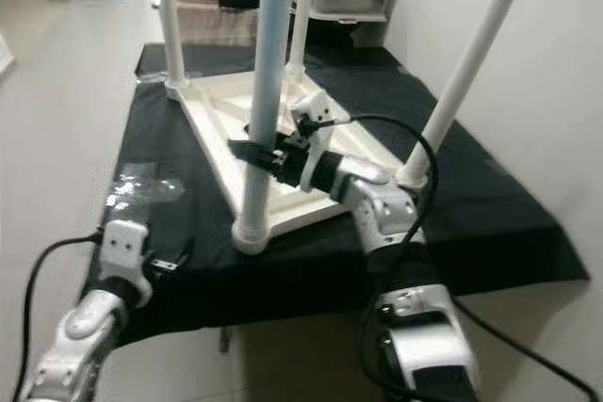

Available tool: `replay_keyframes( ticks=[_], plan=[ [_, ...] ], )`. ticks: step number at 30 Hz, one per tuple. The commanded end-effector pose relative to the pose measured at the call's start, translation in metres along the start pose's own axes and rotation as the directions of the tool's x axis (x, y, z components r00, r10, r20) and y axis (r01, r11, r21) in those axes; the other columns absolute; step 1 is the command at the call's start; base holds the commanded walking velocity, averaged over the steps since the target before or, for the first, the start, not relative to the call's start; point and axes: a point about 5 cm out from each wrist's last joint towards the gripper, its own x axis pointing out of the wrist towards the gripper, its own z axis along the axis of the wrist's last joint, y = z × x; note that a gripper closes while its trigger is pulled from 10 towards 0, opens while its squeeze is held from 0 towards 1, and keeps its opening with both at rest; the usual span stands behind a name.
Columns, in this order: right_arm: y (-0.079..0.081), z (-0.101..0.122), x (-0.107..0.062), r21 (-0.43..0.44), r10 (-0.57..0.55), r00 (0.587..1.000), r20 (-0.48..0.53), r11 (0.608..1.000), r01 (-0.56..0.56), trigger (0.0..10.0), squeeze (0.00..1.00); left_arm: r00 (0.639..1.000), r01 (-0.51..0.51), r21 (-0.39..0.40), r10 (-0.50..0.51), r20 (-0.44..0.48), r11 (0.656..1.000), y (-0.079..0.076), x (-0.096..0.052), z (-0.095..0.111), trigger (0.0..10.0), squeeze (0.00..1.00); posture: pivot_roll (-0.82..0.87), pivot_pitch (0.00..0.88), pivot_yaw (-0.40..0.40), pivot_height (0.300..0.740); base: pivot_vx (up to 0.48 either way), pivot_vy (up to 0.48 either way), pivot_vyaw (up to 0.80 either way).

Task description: Building children table

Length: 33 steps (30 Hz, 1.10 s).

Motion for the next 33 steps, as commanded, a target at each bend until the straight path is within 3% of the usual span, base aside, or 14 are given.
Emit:
replay_keyframes(
  ticks=[1, 5, 8, 9, 11, 16, 17, 18, 20, 21, 23, 26, 27, 33],
  plan=[
    [0.012, -0.01, 0.014, 0.067, 0.081, 0.996, 0.028, 0.994, -0.083, 0.0, 0.0, 1.0, 0.001, 0.007, 0.0, -0.011, 1.0, 0.0, -0.001, -0.003, 10.0, 0.0, 0.05, 0.0, -0.152, 0.74, 0.0, 0.0, 0.0],
    [0.003, -0.046, 0.027, 0.029, -0.3, 0.934, -0.194, 0.95, 0.311, 0.0, 0.0, 1.0, -0.006, 0.011, 0.006, -0.012, 1.0, 0.002, -0.004, -0.004, 10.0, 0.0, 0.06, 0.0, -0.159, 0.74, 0.0, 0.0, 0.0],
    [-0.017, -0.076, 0.008, -0.129, -0.676, 0.658, -0.331, 0.723, 0.679, 0.0, 0.0, 1.0, -0.013, 0.013, 0.013, -0.014, 1.0, 0.004, -0.005, -0.004, 10.0, 0.0, 0.05, 0.0, -0.156, 0.74, 0.0, 0.0, 0.0],
    [-0.017, -0.076, 0.008, -0.129, -0.676, 0.658, -0.331, 0.723, 0.679, 0.0, 0.0, 1.0, -0.013, 0.013, 0.013, -0.014, 1.0, 0.004, -0.005, -0.004, 10.0, 0.0, 0.05, 0.0, -0.156, 0.74, 0.0, 0.0, 0.0],
    [-0.03, -0.106, -0.038, -0.168, -0.852, 0.337, -0.4, 0.43, 0.887, 0.0, 0.0, 1.0, -0.01, 0.011, 0.01, -0.015, 1.0, 0.002, -0.005, -0.005, 10.0, 0.0, 0.04, 0.0, -0.152, 0.74, 0.0, 0.0, 0.0],
    [-0.03, -0.122, -0.068, -0.233, -0.897, 0.136, -0.42, 0.252, 0.939, 0.0, 0.0, 1.0, -0.008, 0.01, 0.008, -0.012, 1.0, 0.0, -0.003, -0.004, 10.0, 0.0, 0.04, 0.0, -0.154, 0.74, 0.0, 0.0, 0.0],
    [-0.027, -0.122, -0.07, -0.219, -0.895, 0.123, -0.428, 0.235, 0.947, 6.2, 0.0, 1.0, -0.011, 0.009, 0.011, -0.01, 1.0, 0.001, -0.002, -0.004, 10.0, 0.0, 0.04, 0.0, -0.152, 0.74, 0.0, 0.0, 0.0],
    [-0.025, -0.114, -0.063, -0.165, -0.89, 0.186, -0.417, 0.275, 0.947, 10.0, 0.0, 1.0, -0.013, 0.008, 0.013, -0.011, 1.0, 0.001, -0.002, -0.004, 10.0, 0.0, 0.03, 0.0, -0.147, 0.74, 0.0, 0.0, 0.0],
    [-0.024, -0.109, -0.058, -0.125, -0.883, 0.233, -0.407, 0.306, 0.944, 10.0, 0.0, 1.0, -0.014, 0.008, 0.014, -0.012, 1.0, 0.002, -0.002, -0.004, 10.0, 0.0, 0.03, 0.0, -0.147, 0.74, 0.0, 0.0, 0.0],
    [-0.026, -0.09, -0.05, -0.042, -0.89, 0.329, -0.317, 0.359, 0.932, 10.0, 1.0, 1.0, -0.011, 0.007, 0.011, -0.015, 1.0, 0.001, -0.003, -0.005, 10.0, 0.0, 0.03, 0.0, -0.142, 0.74, 0.0, 0.0, 0.0],
    [-0.027, -0.059, -0.031, 0.134, -0.822, 0.536, -0.19, 0.519, 0.844, 10.0, 1.0, 1.0, -0.005, 0.005, 0.005, -0.017, 1.0, 0.0, -0.003, -0.006, 10.0, 0.0, 0.03, 0.0, -0.143, 0.74, 0.0, 0.0, 0.0],
    [-0.027, -0.039, -0.021, 0.174, -0.736, 0.669, -0.1, 0.649, 0.74, 10.0, 1.0, 1.0, -0.003, 0.004, 0.003, -0.016, 1.0, 0.0, -0.003, -0.006, 10.0, 0.0, 0.03, 0.0, -0.142, 0.74, 0.0, 0.0, 0.0],
    [-0.024, -0.019, -0.014, 0.18, -0.63, 0.776, -0.009, 0.762, 0.621, 10.0, 0.0, 1.0, -0.003, 0.005, 0.003, -0.016, 1.0, 0.0, -0.002, -0.005, 10.0, 0.0, 0.03, 0.0, -0.141, 0.74, 0.0, 0.0, 0.0],
    [-0.007, 0.029, -0.013, 0.043, -0.145, 0.978, 0.152, 0.989, 0.14, 10.0, 0.0, 1.0, 0.003, 0.006, -0.003, -0.009, 1.0, 0.0, 0.0, -0.004, 10.0, 0.0, 0.03, 0.0, -0.144, 0.74, 0.0, 0.0, 0.0]
  ],
)
